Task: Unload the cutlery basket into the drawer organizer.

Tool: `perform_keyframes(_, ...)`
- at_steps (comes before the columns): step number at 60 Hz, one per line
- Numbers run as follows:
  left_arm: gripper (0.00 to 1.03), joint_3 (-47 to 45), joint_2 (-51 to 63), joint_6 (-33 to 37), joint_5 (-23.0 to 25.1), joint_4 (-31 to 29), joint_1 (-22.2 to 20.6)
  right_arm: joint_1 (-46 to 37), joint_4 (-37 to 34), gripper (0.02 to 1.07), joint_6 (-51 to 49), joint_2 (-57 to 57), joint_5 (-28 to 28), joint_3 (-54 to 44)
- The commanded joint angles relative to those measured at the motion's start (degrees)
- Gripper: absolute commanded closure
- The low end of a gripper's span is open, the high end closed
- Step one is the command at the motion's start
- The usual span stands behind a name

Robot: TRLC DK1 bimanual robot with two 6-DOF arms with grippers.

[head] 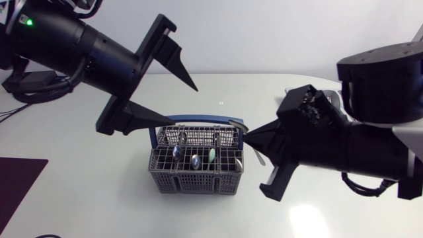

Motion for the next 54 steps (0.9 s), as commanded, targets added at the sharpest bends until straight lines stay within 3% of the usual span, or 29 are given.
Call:
perform_keyframes(1,0.14,1.9,-1.0,2.7,-0.9,-3.7,1.5,-3.4,-2.2,1.01,-2.9,-1.8,-2.4,-2.2)
perform_keyframes(15,0.14,-0.2,-0.9,6.3,-4.6,-9.2,4.7,-18.9,-7.9,1.01,-12.0,-3.3,-14.9,-2.2)
perform_keyframes(24,0.14,-2.2,-1.0,7.0,-6.8,-9.7,5.2,-25.4,-11.7,1.01,-19.8,-3.3,-18.6,-2.3)
perform_keyframes(37,0.14,-4.8,-0.8,7.2,-11.6,-9.5,3.0,-37.7,-19.0,1.01,-37.6,-1.0,-25.8,-1.7)
perform_keyframes(54,0.14,-6.9,-0.1,5.8,-15.5,-9.0,0.0,-54.0,-28.2,1.01,-60.6,9.4,-30.4,1.3)
